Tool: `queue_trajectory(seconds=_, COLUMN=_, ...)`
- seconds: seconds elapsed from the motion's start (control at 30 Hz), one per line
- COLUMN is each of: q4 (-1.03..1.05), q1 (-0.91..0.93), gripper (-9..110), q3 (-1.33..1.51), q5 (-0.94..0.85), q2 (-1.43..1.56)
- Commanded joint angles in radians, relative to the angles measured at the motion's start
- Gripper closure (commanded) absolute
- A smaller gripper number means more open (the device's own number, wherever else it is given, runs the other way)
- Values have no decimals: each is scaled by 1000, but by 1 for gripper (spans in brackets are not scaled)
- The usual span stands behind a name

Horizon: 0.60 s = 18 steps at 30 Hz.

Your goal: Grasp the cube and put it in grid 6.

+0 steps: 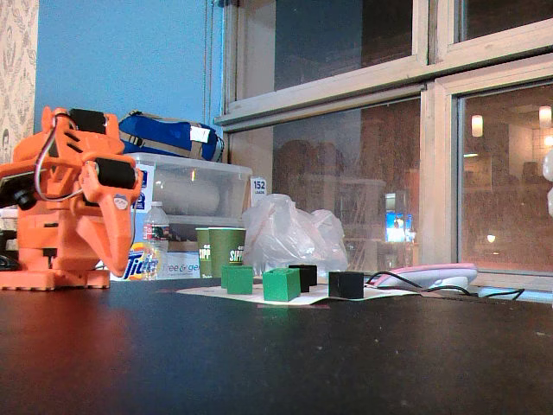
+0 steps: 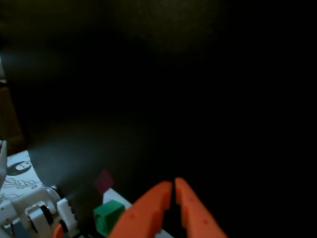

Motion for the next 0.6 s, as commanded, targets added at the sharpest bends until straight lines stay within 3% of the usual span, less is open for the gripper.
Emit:
queue_trajectory(seconds=0.0, q4=3, q1=-43, gripper=101, q3=51, q5=-51, q2=8)
queue_trajectory(seconds=0.23, q4=5, q1=-189, gripper=101, q3=54, q5=-232, q2=9)
queue_trajectory(seconds=0.57, q4=-6, q1=-135, gripper=101, q3=54, q5=-147, q2=9)
